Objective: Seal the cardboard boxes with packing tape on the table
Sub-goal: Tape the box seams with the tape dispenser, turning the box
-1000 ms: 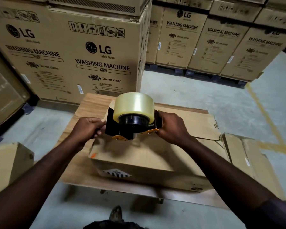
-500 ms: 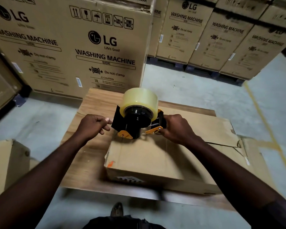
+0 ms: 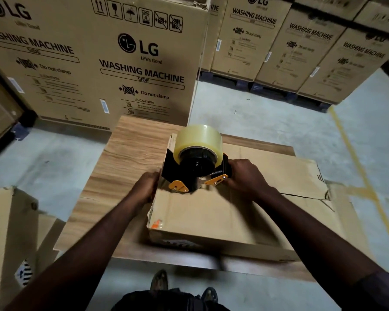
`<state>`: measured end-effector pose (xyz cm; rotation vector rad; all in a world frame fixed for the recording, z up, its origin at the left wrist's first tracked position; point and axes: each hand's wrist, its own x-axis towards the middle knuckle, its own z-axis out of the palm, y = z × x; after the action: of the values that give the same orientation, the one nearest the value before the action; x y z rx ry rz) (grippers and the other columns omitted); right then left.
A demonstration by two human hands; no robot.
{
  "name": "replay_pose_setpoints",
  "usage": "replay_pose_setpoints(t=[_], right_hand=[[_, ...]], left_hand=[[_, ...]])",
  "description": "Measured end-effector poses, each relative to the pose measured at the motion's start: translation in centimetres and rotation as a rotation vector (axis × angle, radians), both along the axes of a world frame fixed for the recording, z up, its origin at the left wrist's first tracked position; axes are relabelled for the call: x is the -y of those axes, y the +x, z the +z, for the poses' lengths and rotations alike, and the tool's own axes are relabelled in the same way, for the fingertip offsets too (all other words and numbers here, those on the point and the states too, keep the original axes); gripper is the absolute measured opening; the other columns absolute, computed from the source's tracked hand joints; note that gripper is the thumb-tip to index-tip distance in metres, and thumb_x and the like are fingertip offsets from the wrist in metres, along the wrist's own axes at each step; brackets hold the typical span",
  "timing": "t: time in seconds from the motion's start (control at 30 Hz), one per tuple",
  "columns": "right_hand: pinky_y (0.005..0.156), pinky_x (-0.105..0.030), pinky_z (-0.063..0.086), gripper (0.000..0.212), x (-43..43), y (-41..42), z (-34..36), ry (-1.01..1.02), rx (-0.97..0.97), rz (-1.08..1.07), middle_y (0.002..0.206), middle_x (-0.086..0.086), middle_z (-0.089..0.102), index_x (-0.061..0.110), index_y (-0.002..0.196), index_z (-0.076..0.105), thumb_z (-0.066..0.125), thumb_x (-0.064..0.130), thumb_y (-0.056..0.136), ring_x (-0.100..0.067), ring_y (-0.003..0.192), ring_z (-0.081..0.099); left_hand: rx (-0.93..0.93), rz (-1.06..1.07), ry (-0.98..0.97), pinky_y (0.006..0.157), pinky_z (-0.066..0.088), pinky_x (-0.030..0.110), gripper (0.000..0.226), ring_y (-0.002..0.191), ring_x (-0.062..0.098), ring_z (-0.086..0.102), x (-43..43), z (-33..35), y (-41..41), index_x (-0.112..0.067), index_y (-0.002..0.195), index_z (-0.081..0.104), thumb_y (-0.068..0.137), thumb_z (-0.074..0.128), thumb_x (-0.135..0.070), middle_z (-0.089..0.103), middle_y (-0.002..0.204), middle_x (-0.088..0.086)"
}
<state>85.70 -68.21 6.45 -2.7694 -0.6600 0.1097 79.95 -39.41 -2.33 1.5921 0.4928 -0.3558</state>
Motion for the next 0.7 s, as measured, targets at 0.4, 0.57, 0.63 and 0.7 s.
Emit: replay_pose_setpoints(t=[0.4,0.57,0.63,0.7], right_hand=[[0.060,-0.026,0.038,0.019,0.0,1.5,1.1,0.062,-0.281,0.066,0.067,0.014,0.061,0.026,0.085,0.066,0.081,0.037,0.082,-0.008,0.062,0.055],[0.059,-0.020,0.040,0.019,-0.2,1.8,1.6,0.019,-0.327,0.099,0.071,0.008,0.061,0.030,0.078,0.063,0.079,0.039,0.082,-0.015,0.074,0.062],[0.066,-0.030,0.046,0.019,-0.1,1.5,1.0,0.032,-0.305,0.076,0.077,0.002,0.065,0.030,0.082,0.064,0.078,0.043,0.082,-0.021,0.083,0.063],[0.070,-0.036,0.052,0.028,0.5,1.4,0.9,0.039,-0.296,0.066,0.084,-0.002,0.070,0.024,0.087,0.068,0.076,0.051,0.081,-0.023,0.084,0.064]], left_hand=[[0.290,0.176,0.290,0.078,0.057,0.035,0.021,0.097,0.014,0.065,1.6,3.2,-1.0,-0.025,0.107,0.062,0.093,0.065,-0.009,0.067,0.111,-0.003],[0.402,0.092,0.592,0.070,0.040,0.007,0.038,0.090,0.012,0.053,2.8,3.4,-2.0,-0.011,0.116,0.063,0.084,0.062,0.010,0.053,0.113,0.003],[0.447,0.094,0.663,0.066,0.035,0.009,0.037,0.086,0.011,0.047,3.2,3.6,-2.2,-0.007,0.115,0.063,0.081,0.061,0.010,0.052,0.110,0.007],[0.480,0.081,0.702,0.067,0.031,0.013,0.038,0.088,0.012,0.047,3.6,4.0,-2.4,-0.006,0.115,0.064,0.081,0.060,0.010,0.054,0.112,0.012]])
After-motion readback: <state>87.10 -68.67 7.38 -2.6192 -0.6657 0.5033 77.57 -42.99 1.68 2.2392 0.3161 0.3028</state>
